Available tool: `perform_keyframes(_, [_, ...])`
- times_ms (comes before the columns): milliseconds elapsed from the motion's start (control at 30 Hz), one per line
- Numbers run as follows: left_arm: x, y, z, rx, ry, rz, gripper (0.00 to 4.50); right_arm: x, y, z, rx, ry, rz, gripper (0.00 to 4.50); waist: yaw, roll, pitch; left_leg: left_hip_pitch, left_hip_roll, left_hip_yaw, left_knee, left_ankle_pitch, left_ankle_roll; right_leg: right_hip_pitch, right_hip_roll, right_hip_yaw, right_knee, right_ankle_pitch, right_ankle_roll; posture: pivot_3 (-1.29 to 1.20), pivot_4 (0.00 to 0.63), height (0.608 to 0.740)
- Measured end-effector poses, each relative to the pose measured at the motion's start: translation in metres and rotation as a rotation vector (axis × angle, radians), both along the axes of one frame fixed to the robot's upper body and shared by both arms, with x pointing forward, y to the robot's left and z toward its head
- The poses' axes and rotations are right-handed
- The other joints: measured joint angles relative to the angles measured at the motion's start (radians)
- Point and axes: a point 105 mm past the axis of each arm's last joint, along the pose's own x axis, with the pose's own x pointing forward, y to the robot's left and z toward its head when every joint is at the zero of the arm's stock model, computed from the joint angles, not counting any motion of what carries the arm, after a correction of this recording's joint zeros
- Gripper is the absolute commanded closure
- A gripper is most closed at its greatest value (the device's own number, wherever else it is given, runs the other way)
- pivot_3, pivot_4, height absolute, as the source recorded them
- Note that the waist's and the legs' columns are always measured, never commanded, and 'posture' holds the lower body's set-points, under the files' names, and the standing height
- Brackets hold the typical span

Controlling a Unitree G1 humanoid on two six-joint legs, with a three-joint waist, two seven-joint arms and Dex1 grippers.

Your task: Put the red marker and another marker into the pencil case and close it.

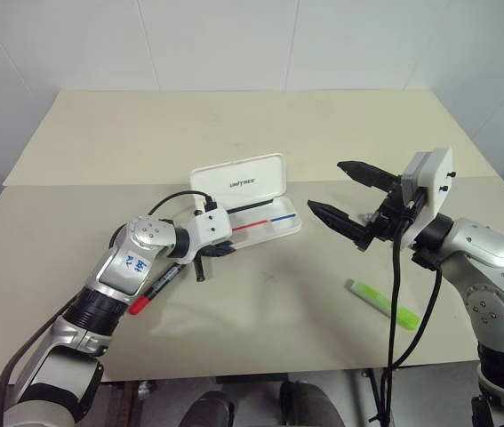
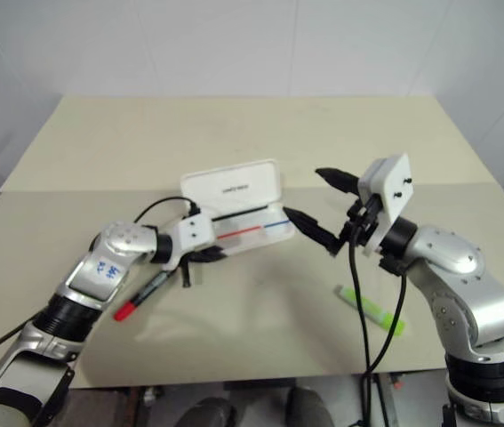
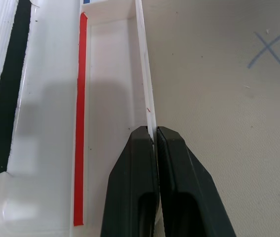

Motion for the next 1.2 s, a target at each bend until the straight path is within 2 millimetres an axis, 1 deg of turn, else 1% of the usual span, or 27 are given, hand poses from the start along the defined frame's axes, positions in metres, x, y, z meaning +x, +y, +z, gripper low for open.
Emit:
perform_keyframes(100, [-0.003, -0.002, 0.001, -0.008, 0.015, -0.027, 4.49, 0.000, -0.001, -0.003, -0.015, 0.005, 0.004, 0.00, -0.001, 0.001, 0.000, 0.000, -0.003, 0.000, 0.000, -0.001, 0.003, -0.001, -0.001, 0.000, 0.000, 0.000, 0.000, 0.00, 0.150, 0.740])
perform_keyframes(267, [-0.016, -0.011, 0.001, -0.014, 0.045, -0.110, 4.49, -0.001, -0.004, -0.008, -0.057, 0.015, 0.015, 0.00, 0.002, 0.001, 0.001, -0.001, -0.006, 0.000, 0.002, -0.004, 0.008, -0.001, -0.002, 0.000, 0.001, 0.000, 0.000, 0.00, 0.150, 0.740])
perform_keyframes(467, [-0.032, -0.025, 0.002, 0.009, 0.060, -0.233, 4.49, -0.007, -0.020, -0.037, -0.165, 0.106, 0.020, 0.00, 0.007, 0.002, 0.001, -0.001, -0.008, 0.000, 0.004, -0.006, 0.012, -0.002, -0.003, -0.002, 0.004, 0.000, 0.000, 0.00, 0.150, 0.740])
perform_keyframes(567, [-0.039, -0.027, 0.000, 0.027, 0.065, -0.273, 4.49, -0.009, -0.026, -0.043, -0.186, 0.119, 0.021, 0.00, 0.005, 0.002, 0.002, -0.001, -0.008, 0.001, 0.004, -0.006, 0.012, -0.002, -0.005, -0.002, 0.004, 0.000, 0.000, 0.00, 0.150, 0.740])
perform_keyframes(700, [-0.043, -0.026, -0.004, 0.054, 0.055, -0.277, 4.49, -0.014, -0.037, -0.046, -0.211, 0.132, -0.003, 0.00, 0.007, 0.002, 0.002, -0.001, -0.007, 0.001, 0.004, -0.006, 0.012, -0.002, -0.006, -0.002, 0.002, 0.000, 0.000, 0.00, 0.150, 0.740])
perform_keyframes(867, [-0.044, -0.027, -0.005, 0.065, 0.056, -0.234, 4.49, -0.024, -0.048, -0.061, -0.277, 0.169, -0.015, 0.00, 0.011, 0.002, 0.002, 0.000, -0.007, 0.004, 0.005, -0.007, 0.012, 0.000, -0.005, -0.001, 0.000, 0.001, 0.002, 0.00, 0.150, 0.740])
perform_keyframes(933, [-0.045, -0.027, -0.005, 0.068, 0.061, -0.220, 4.49, -0.024, -0.050, -0.060, -0.279, 0.156, -0.021, 0.00, 0.012, 0.002, 0.002, 0.000, -0.007, 0.005, 0.006, -0.007, 0.012, 0.000, -0.005, 0.000, -0.003, 0.004, 0.007, 0.00, 0.150, 0.740])
perform_keyframes(1200, [-0.049, -0.029, -0.006, 0.058, 0.082, -0.187, 4.49, -0.027, -0.050, -0.058, -0.278, 0.145, -0.025, 0.00, 0.020, 0.002, 0.002, 0.001, -0.005, 0.007, 0.006, -0.006, 0.012, 0.000, -0.003, 0.001, -0.004, 0.004, 0.008, 0.00, 0.150, 0.740])
